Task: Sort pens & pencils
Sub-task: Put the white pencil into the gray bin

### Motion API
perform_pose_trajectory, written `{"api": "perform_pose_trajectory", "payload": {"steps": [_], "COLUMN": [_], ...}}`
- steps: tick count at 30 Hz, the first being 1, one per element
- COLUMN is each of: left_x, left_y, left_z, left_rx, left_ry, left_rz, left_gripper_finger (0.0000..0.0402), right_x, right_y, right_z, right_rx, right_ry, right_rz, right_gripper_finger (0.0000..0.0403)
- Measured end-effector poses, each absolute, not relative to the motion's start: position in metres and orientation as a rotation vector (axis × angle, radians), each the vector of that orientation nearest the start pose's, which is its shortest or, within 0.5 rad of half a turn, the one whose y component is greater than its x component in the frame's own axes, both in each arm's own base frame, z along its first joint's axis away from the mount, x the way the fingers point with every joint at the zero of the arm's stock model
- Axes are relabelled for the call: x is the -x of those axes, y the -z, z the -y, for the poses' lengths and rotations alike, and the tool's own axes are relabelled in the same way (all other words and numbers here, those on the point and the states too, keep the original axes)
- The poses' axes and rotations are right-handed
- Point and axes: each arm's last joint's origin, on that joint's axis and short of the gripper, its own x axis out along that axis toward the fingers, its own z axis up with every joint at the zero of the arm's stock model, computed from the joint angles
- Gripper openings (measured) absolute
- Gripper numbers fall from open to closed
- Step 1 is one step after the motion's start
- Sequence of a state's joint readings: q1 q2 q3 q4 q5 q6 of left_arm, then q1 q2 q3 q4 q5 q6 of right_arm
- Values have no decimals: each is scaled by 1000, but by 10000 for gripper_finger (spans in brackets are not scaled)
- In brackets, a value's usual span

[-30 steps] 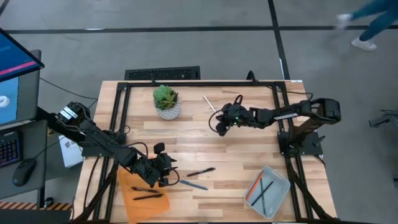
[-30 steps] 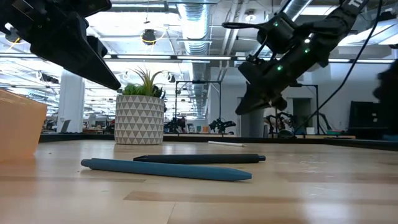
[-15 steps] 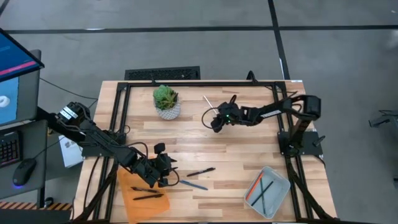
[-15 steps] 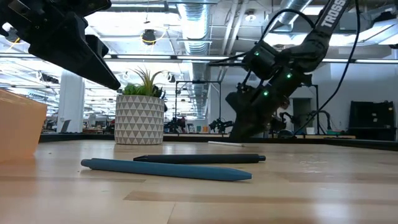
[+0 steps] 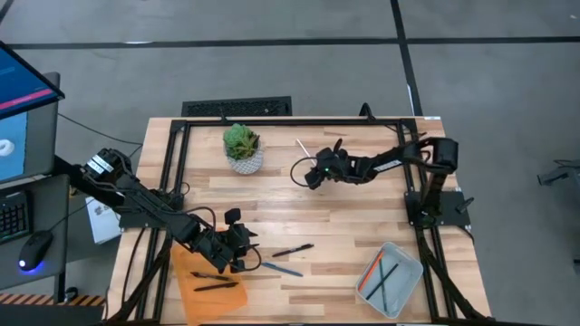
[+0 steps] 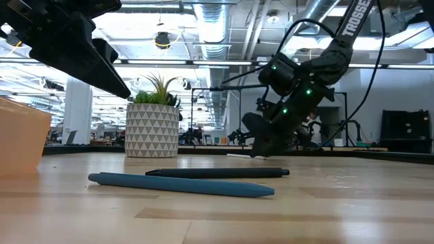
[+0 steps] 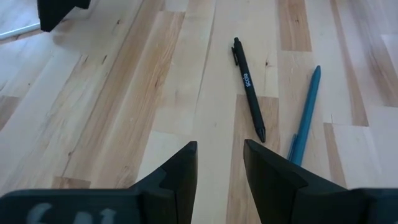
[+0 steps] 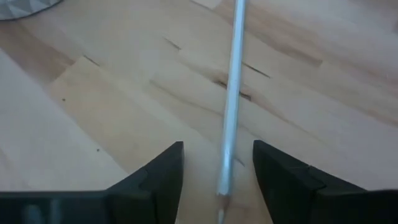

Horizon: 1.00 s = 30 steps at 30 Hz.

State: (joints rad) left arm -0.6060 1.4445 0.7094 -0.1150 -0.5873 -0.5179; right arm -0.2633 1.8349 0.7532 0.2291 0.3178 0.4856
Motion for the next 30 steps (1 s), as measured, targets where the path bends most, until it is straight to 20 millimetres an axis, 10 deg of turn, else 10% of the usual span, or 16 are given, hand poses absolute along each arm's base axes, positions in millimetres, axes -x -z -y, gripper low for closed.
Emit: {"api": "perform_pose_trajectory", "payload": {"steps": [30], "left_x": [-231], "left_y": [-177], "left_z": [140], "left_rx": [32], "left_ry": [-165], "left_rz": [-677], "left_gripper_finger": [123], "right_x": [-315], "right_y": [-73], "right_z": [58], "right_rx": [-343], "right_ry": [851], "right_rz": [-690], "right_gripper_finger": [145]}}
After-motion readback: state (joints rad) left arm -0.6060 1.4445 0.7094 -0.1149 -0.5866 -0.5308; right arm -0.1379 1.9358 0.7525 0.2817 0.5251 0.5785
